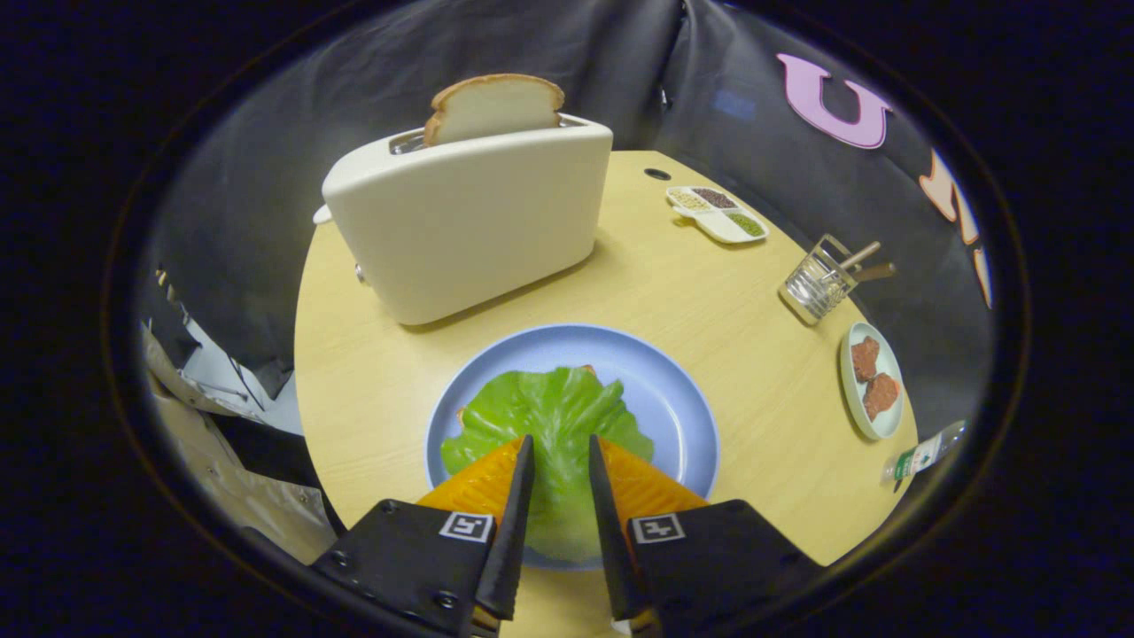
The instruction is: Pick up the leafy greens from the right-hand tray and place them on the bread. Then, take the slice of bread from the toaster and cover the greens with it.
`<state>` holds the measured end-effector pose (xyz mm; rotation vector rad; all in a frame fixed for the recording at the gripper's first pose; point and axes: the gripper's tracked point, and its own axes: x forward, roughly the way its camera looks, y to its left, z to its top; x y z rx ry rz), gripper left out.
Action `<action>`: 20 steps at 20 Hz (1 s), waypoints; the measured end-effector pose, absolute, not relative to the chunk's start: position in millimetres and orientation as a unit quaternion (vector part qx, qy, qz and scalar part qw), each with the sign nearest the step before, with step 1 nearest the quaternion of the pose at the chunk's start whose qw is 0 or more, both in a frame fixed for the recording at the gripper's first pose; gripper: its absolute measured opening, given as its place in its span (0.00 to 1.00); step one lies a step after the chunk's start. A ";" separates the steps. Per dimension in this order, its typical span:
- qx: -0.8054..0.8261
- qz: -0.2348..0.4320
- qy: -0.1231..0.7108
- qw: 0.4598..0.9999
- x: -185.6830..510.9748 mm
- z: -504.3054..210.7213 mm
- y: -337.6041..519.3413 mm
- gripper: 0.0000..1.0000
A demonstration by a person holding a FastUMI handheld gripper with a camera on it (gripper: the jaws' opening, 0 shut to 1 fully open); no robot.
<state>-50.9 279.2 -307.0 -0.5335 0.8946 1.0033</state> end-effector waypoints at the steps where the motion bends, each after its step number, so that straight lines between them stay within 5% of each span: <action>1: -0.245 0.458 0.408 0.751 -50.7 -305.8 278.2 0.65; 7: -0.224 0.442 0.393 0.775 -48.5 -283.9 281.9 1.00; 20: -0.168 0.423 0.384 0.803 -40.0 -192.6 321.4 1.00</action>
